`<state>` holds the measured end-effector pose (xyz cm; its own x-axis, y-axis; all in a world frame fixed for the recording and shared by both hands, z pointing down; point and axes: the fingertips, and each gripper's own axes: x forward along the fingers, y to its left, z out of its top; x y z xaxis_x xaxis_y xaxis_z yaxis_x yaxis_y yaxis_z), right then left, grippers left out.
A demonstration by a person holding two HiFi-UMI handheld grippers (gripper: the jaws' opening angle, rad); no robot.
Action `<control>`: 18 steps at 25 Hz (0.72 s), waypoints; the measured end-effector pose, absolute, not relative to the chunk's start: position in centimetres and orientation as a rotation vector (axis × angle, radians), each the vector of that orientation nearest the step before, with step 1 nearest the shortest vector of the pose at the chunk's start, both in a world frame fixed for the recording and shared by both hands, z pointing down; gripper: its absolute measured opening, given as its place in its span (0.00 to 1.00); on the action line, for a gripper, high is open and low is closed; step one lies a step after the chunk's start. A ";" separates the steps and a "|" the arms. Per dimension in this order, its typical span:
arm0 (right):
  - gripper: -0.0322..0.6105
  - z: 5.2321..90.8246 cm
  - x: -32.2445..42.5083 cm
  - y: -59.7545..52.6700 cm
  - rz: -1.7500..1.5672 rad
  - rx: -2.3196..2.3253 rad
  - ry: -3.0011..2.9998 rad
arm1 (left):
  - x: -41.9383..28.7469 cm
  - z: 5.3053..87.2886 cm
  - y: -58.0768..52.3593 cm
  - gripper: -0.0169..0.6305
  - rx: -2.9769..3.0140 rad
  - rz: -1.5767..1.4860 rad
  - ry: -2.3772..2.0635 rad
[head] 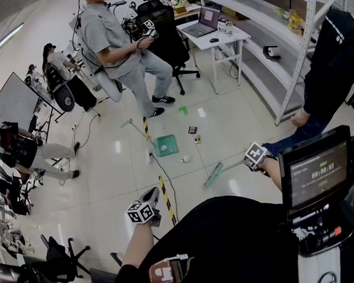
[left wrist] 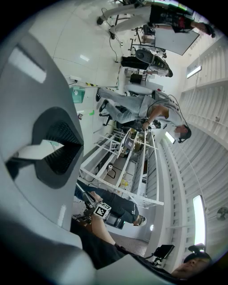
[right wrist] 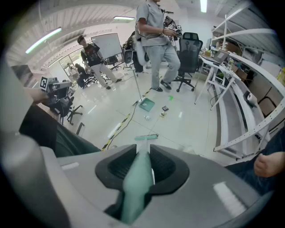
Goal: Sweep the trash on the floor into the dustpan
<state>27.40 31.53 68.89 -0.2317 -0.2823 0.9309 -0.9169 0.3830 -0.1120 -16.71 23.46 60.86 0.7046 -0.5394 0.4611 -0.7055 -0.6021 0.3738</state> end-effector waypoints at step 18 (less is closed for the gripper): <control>0.19 69.2 27.9 29.5 0.791 0.897 -1.808 | -14.3 60.8 26.9 0.03 2.312 0.378 -1.076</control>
